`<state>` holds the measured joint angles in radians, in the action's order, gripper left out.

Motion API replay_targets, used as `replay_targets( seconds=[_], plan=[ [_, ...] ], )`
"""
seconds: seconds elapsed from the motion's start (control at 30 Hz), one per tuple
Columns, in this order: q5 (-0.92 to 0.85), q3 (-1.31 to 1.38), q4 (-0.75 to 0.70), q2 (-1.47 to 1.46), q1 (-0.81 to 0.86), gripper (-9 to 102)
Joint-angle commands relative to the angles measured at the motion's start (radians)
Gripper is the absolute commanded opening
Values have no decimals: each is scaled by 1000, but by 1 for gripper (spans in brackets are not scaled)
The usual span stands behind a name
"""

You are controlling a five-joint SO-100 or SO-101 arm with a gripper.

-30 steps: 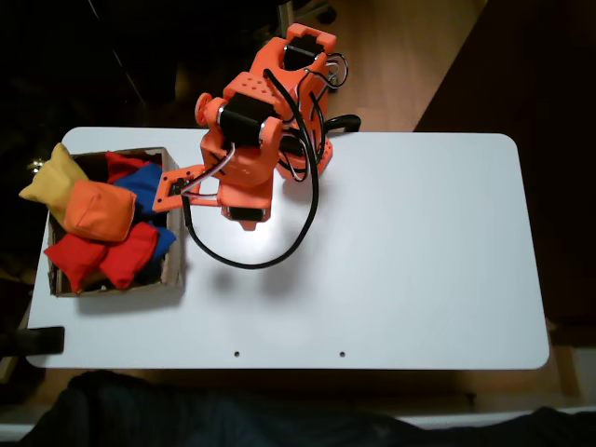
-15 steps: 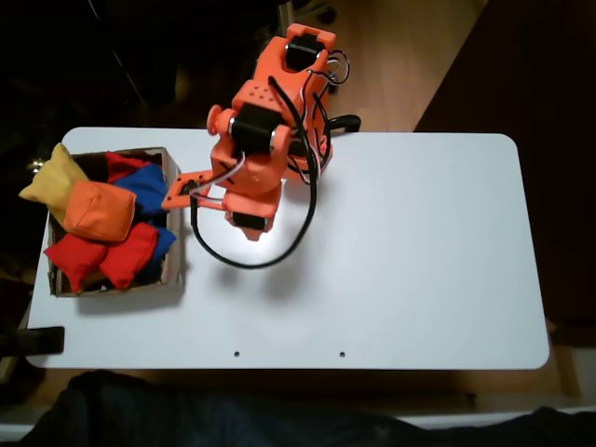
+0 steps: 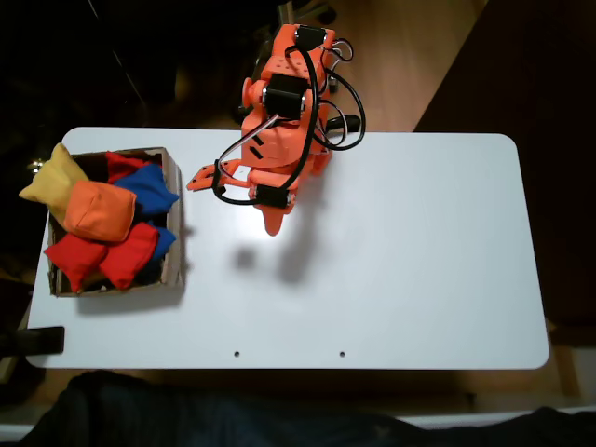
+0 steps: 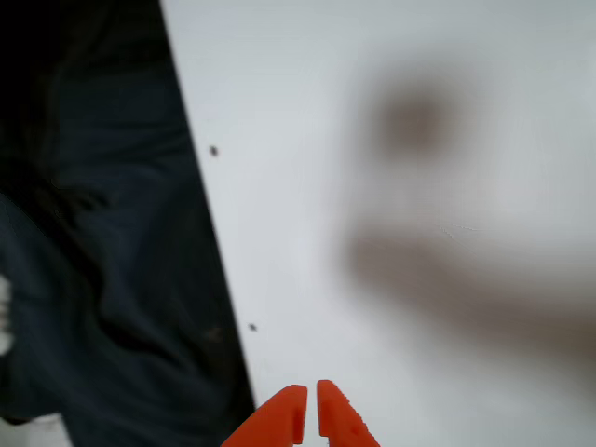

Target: Grasp a bag and put it in the box.

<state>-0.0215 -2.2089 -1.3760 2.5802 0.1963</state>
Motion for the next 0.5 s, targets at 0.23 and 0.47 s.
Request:
replay_targets(
  seconds=[0.23, 0.47],
  plan=[
    [3, -83, 48, 67, -52, 0],
    [32, -204, 87, 215, -84, 0]
  ],
)
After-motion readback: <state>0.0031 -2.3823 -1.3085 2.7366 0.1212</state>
